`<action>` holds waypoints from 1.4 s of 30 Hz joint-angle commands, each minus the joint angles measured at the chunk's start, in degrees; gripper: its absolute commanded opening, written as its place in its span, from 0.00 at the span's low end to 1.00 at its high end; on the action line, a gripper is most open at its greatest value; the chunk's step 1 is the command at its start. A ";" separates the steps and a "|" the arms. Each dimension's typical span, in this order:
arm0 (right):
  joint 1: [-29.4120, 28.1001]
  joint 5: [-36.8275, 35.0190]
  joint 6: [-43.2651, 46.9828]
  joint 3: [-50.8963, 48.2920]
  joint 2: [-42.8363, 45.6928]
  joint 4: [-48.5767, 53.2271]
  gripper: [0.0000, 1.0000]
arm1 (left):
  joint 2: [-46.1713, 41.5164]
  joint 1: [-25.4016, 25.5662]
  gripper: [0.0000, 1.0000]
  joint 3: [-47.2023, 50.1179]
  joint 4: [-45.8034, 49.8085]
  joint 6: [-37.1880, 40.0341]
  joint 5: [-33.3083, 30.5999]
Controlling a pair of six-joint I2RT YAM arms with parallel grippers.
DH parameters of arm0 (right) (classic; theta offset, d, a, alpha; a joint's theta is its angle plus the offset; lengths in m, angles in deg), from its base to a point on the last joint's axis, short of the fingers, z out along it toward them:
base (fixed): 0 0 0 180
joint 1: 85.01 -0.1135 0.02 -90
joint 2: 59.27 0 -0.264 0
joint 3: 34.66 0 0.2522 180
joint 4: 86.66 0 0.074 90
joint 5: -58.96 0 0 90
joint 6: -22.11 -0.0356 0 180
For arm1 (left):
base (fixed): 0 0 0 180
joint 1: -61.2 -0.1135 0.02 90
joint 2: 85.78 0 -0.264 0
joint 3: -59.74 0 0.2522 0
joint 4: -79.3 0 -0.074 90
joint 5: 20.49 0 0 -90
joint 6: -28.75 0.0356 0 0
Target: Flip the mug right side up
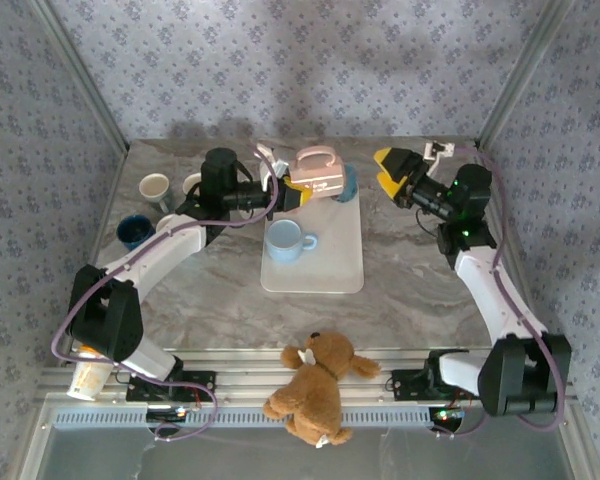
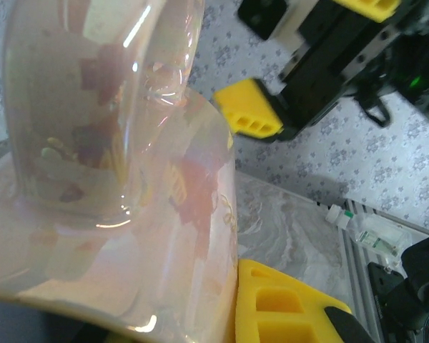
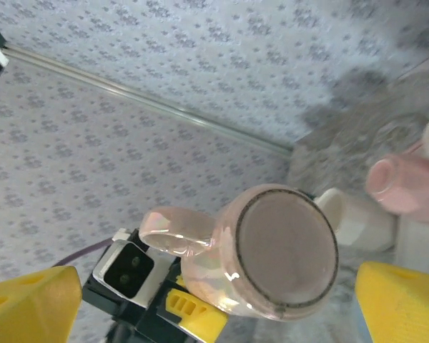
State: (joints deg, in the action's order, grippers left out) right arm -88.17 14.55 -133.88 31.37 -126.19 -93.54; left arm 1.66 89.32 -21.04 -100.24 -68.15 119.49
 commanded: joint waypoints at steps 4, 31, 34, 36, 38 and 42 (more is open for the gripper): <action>1.19 -6.34 20.78 1.81 5.37 21.16 0.96 | -5.77 -0.17 0.00 -4.62 7.50 6.95 -0.74; -5.96 -9.87 38.98 6.45 1.05 32.53 0.83 | -13.18 1.17 0.00 -14.63 56.55 3.63 -41.06; -6.86 -9.65 39.30 7.85 -0.96 34.20 0.83 | -12.12 1.11 0.00 -14.75 59.52 2.46 -43.75; -7.16 -9.29 39.01 8.43 -2.13 35.29 0.82 | -10.98 0.86 0.00 -15.39 61.74 1.88 -45.07; -7.60 -9.20 38.78 8.40 -2.59 35.64 0.82 | -9.83 0.71 0.00 -16.21 63.56 1.58 -45.89; -8.43 -9.46 38.67 8.10 -3.12 36.77 0.82 | -7.52 -0.23 0.00 -17.72 66.84 0.55 -47.36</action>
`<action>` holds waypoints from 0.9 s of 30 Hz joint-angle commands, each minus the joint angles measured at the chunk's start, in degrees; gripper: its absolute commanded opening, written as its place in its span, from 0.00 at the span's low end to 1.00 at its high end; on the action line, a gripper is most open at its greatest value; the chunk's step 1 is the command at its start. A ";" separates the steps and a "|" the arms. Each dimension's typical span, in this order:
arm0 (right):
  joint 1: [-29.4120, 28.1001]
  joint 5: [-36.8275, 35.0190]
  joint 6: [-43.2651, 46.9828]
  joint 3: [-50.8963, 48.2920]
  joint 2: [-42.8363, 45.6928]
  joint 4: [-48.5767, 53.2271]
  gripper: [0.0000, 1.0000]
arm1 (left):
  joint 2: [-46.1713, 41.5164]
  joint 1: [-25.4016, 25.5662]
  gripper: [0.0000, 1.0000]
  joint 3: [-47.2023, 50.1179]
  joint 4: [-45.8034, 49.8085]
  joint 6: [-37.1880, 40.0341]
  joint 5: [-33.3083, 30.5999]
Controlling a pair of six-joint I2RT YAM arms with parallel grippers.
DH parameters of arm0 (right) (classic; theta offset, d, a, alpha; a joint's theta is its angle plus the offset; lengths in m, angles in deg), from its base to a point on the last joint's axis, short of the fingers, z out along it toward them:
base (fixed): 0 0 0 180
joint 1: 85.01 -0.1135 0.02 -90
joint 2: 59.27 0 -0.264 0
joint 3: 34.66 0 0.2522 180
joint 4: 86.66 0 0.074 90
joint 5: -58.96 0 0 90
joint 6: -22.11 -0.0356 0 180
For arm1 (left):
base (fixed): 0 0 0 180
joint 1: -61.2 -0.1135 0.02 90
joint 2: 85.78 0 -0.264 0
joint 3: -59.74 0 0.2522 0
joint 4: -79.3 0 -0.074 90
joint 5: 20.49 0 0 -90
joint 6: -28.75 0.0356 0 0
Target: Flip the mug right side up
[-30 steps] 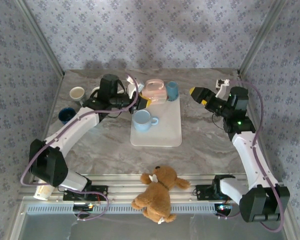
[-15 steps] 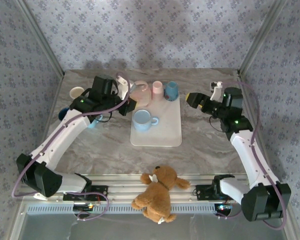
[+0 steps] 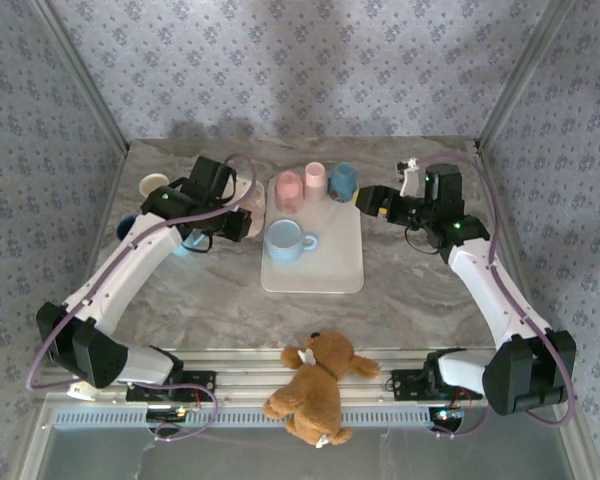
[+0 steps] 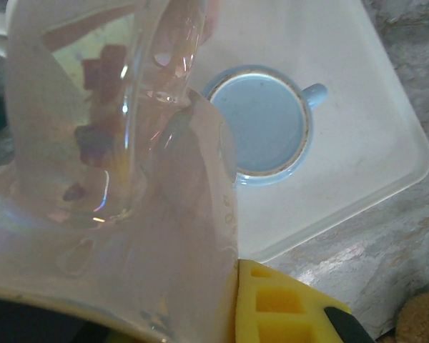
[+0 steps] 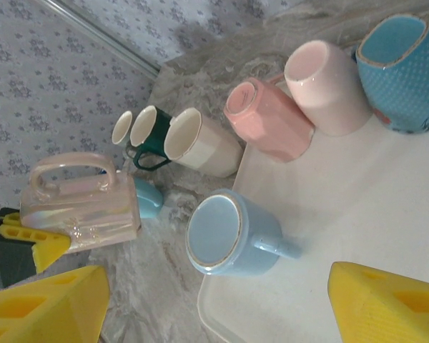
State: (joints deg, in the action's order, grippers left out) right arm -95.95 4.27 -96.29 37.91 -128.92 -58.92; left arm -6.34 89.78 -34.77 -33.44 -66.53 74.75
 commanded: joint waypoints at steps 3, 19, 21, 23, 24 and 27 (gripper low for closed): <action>-0.81 1.43 1.04 1.57 -0.99 2.95 0.82 | 2.08 -1.36 0.00 -5.13 2.25 -1.69 -4.28; -0.84 3.98 1.02 3.38 -4.00 4.64 0.81 | 12.44 -5.30 0.00 -9.29 7.50 1.52 -7.87; -0.84 4.02 1.09 3.64 -4.17 4.94 0.81 | 13.19 -5.44 0.00 -8.95 7.07 1.80 -6.95; -0.82 3.82 1.11 3.64 -4.27 5.05 0.81 | 14.15 -5.40 0.00 -8.88 7.41 2.10 -6.77; -0.76 3.80 1.09 3.74 -4.30 5.01 0.81 | 14.65 -5.39 0.00 -8.94 7.96 2.18 -7.30; -0.84 3.80 1.07 4.08 -4.59 5.09 0.81 | 15.89 -5.39 0.00 -8.64 8.88 2.47 -8.68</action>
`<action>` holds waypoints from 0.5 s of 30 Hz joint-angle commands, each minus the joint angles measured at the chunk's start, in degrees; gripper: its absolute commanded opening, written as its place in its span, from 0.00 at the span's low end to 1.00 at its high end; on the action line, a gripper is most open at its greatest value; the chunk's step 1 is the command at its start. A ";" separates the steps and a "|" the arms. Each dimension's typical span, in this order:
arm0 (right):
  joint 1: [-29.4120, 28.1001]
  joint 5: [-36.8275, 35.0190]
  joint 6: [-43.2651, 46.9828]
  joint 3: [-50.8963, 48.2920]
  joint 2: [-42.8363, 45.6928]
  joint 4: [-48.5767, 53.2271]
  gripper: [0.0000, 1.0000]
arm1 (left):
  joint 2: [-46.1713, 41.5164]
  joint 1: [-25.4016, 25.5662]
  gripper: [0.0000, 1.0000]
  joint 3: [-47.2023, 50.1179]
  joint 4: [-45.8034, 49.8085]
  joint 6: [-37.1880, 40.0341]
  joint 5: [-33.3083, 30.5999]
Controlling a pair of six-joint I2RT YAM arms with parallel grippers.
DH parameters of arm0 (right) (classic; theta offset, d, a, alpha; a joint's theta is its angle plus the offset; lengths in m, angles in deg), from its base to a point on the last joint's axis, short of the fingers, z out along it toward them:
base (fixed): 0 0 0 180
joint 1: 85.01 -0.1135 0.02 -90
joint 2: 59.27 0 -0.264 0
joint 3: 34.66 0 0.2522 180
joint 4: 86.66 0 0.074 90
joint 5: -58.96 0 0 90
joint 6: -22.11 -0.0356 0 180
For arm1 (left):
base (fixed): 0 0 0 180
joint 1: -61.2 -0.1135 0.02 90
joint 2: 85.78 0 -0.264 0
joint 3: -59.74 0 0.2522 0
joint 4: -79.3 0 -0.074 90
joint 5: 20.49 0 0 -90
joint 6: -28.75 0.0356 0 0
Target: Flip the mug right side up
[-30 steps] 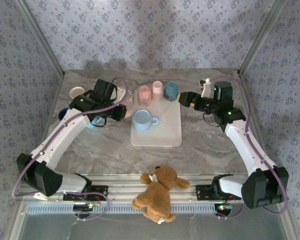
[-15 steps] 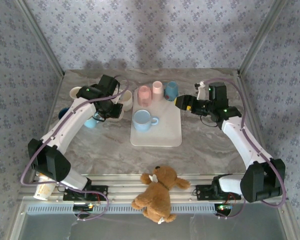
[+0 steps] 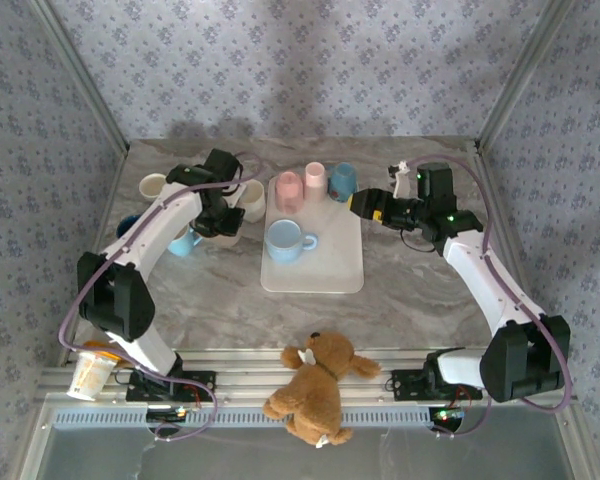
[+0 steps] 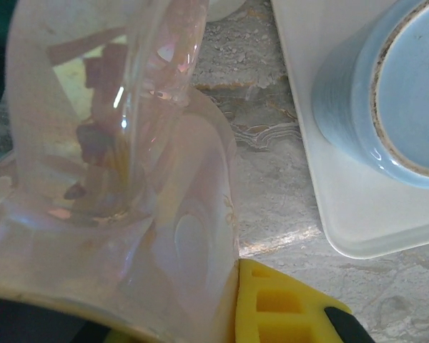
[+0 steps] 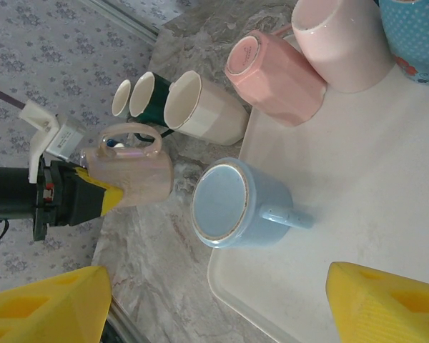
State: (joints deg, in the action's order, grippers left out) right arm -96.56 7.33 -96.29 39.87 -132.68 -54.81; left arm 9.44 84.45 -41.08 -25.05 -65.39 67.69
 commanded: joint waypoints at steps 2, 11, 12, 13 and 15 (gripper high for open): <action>-0.23 0.75 1.07 2.31 -1.10 0.94 0.81 | 0.72 -0.06 0.00 -2.24 1.17 1.34 -2.57; -0.31 0.83 1.06 2.43 -1.48 1.29 0.81 | 2.26 -0.88 0.00 -0.69 1.35 0.45 -3.71; -0.31 0.83 1.03 2.42 -1.53 1.33 0.81 | 2.70 -0.96 0.00 -0.70 1.43 0.43 -3.71; -0.31 0.87 0.99 2.42 -1.56 1.41 0.81 | 3.05 -0.97 0.00 -0.69 1.35 0.41 -3.67; -0.26 0.95 1.03 2.33 -1.39 1.53 0.81 | 3.85 -0.92 0.00 -0.86 1.22 0.32 -3.54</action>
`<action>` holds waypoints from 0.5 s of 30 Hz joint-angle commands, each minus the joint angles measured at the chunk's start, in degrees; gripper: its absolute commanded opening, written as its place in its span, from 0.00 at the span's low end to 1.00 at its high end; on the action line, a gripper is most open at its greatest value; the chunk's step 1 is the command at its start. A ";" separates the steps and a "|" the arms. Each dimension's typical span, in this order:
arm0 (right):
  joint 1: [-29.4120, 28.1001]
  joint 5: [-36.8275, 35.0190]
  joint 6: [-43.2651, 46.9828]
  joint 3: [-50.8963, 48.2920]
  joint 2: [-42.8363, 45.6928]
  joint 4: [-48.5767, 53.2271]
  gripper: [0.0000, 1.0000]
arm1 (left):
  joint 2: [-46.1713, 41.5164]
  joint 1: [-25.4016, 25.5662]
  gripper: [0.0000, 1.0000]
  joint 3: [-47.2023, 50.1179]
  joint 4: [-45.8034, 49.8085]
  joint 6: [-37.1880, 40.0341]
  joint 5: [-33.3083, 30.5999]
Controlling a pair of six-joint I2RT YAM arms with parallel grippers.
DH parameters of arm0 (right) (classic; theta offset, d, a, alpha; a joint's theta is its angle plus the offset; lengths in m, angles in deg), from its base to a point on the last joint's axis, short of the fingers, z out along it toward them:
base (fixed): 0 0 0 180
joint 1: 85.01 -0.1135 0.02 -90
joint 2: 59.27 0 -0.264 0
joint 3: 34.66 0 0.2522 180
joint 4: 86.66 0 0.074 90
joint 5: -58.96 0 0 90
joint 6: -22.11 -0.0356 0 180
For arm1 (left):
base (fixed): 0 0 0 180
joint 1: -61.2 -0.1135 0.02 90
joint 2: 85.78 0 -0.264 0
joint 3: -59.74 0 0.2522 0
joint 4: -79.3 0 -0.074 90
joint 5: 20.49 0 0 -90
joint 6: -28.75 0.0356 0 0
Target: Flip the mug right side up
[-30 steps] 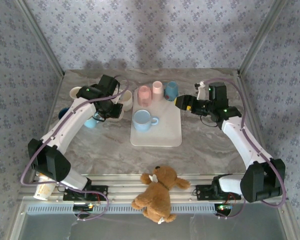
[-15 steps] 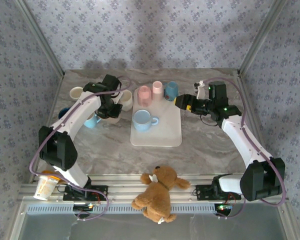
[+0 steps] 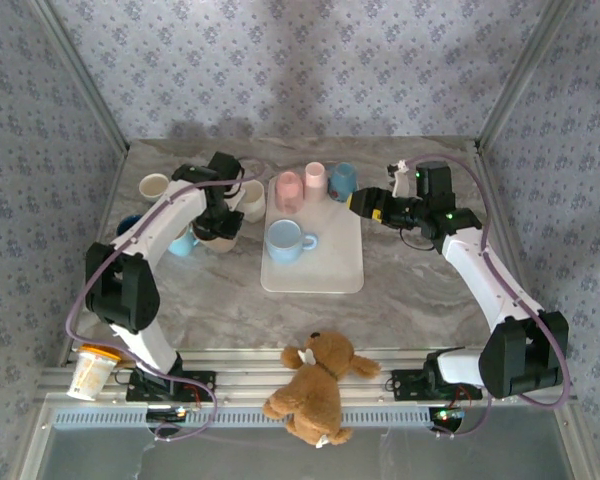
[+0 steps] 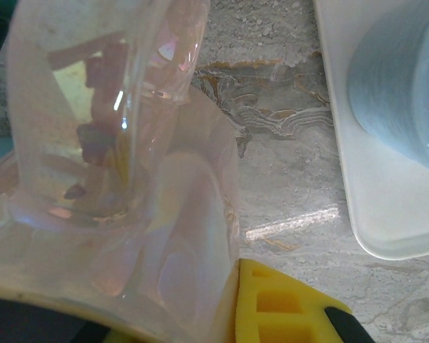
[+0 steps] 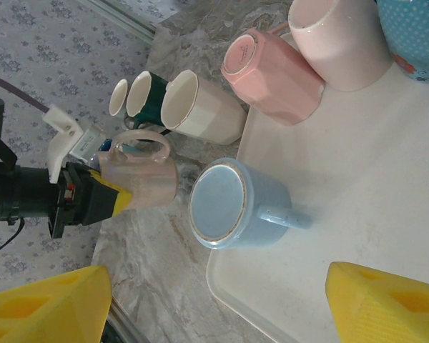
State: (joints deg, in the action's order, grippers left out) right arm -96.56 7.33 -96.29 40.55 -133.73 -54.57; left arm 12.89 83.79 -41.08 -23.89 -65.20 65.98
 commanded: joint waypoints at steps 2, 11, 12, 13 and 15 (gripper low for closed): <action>-0.31 0.83 1.03 1.52 -0.17 1.52 0.81 | 1.07 -0.31 0.01 -1.16 0.19 0.03 -2.00; -0.27 0.48 1.40 1.21 0.48 2.13 0.80 | 3.82 -0.37 0.03 -0.64 -0.21 -0.37 -2.28; -0.22 0.48 1.35 1.22 0.45 2.15 0.80 | 4.26 -0.35 0.03 -0.78 -0.14 -0.36 -2.30; -0.28 0.55 1.31 1.38 0.52 2.16 0.80 | 4.57 -0.38 0.03 -0.90 -0.02 -0.36 -2.40; -0.31 0.57 1.31 1.69 0.54 2.20 0.80 | 4.98 -0.35 0.03 -0.76 -0.28 -0.29 -2.39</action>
State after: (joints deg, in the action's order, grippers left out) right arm -96.56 7.33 -95.87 40.55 -133.73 -54.09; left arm 17.88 83.71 -41.08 -23.94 -65.39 65.57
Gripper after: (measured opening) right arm 0.805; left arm 0.091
